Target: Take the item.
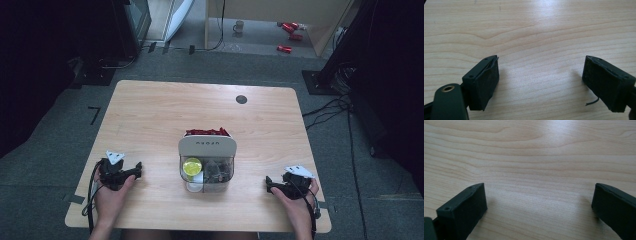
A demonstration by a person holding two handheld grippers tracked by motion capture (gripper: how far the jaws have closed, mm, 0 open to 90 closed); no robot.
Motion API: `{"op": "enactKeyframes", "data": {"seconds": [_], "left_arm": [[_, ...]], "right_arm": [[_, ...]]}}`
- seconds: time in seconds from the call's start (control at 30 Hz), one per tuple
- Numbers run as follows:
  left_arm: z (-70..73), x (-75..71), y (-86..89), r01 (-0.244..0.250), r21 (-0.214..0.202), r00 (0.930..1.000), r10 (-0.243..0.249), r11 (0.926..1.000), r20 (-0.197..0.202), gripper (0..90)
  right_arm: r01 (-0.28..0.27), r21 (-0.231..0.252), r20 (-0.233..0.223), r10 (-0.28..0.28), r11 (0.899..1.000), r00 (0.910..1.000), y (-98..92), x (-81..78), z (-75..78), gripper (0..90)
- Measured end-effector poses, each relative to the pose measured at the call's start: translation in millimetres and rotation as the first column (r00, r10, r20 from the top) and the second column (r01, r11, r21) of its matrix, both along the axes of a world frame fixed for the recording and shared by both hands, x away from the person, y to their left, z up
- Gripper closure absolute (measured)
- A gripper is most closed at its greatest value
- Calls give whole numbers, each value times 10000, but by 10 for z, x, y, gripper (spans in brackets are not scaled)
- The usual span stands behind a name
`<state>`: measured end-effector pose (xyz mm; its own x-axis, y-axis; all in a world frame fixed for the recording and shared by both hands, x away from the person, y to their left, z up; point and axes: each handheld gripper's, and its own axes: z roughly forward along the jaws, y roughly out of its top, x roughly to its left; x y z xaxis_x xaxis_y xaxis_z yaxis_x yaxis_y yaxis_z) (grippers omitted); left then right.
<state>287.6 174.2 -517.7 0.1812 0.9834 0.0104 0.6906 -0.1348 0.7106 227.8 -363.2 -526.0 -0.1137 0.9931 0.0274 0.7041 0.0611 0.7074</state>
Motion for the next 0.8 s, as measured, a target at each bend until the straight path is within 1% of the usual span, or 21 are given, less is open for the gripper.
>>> {"op": "enactKeyframes", "data": {"seconds": [0.07, 0.13, 0.17, 0.2, 0.23, 0.27, 0.3, 0.33, 0.37, 0.4, 0.43, 0.47, 0.53, 0.57, 0.6, 0.63, 0.67, 0.7, 0.73, 0.8], "left_arm": [[0, 0, 0, 0, 1, 10000, 0, 10000, -1, 146], [0, 0, 0, 3, 4, 10000, -3, 10000, 1, 146], [0, 0, -1, 2, -4, 10000, -2, 10000, -3, 146], [1, 0, -1, 24, 2, 10000, -24, 10000, -11, 146], [1, 1, -3, 47, 4, 10000, -47, 10000, -13, 146], [1, 1, -3, 68, 8, 10000, -68, 10000, -15, 146], [1, 1, -3, 62, 7, 10000, -62, 10000, -14, 146], [1, 0, -2, 72, 18, 10000, -72, 10000, -22, 146], [1, 1, -2, 79, 17, 10000, -79, 10000, -20, 146], [1, 1, -2, 82, 19, 10000, -82, 10000, -21, 146], [0, 0, -4, 80, 4, 10000, -80, 10000, -10, 146], [0, 0, -4, 80, 4, 10000, -80, 10000, -10, 146], [1, 0, -4, 103, 12, 9999, -102, 9999, -13, 146], [1, 0, -5, 103, 9, 9999, -103, 9999, -16, 146], [1, 0, -4, 121, 20, 9999, -121, 9999, -26, 146], [2, 0, -5, 139, 24, 9999, -139, 9999, -29, 146], [1, 1, -5, 142, 17, 9999, -142, 9999, -17, 146], [0, 3, -8, 129, 2, 9999, -129, 9999, -7, 146], [1, 3, -8, 147, 16, 9999, -147, 9999, -14, 146], [1, 3, -8, 150, 17, 9999, -150, 9999, -16, 146]], "right_arm": [[78, -9, -45, -78, 10000, 10000, 6, 0, 8, 5], [117, 126, -27, -117, 9999, 9999, 26, -1, 25, 40], [136, 175, 63, -137, 9998, 9999, 42, -1, 42, 62], [136, 189, 276, -141, 9997, 9995, 83, -3, 96, 104], [92, 180, 388, -99, 9998, 9992, 106, -6, 133, 137], [56, 141, 541, -63, 9999, 9985, 126, -11, 172, 140], [56, 141, 541, -63, 9999, 9985, 126, -11, 172, 140], [19, 204, 768, -35, 9998, 9970, 158, -24, 255, 157], [19, 204, 768, -35, 9998, 9970, 158, -24, 255, 157], [14, 252, 879, -36, 9997, 9961, 170, -32, 297, 171], [2, 400, 1051, -44, 9992, 9944, 192, -45, 381, 198], [2, 400, 1051, -44, 9992, 9944, 192, -45, 381, 198], [-3, 487, 1244, -58, 9988, 9922, 220, -52, 464, 222], [47, 671, 1359, -138, 9977, 9906, 260, -60, 551, 249], [47, 671, 1359, -138, 9977, 9906, 260, -60, 551, 249], [29, 731, 1470, -136, 9973, 9890, 283, -62, 595, 265], [-41, 812, 1587, -89, 9967, 9873, 311, -64, 636, 284], [-212, 880, 1736, 56, 9959, 9848, 373, -52, 711, 319], [-212, 880, 1736, 56, 9959, 9848, 373, -52, 711, 319], [-299, 862, 1897, 131, 9958, 9818, 436, -33, 783, 351]]}}
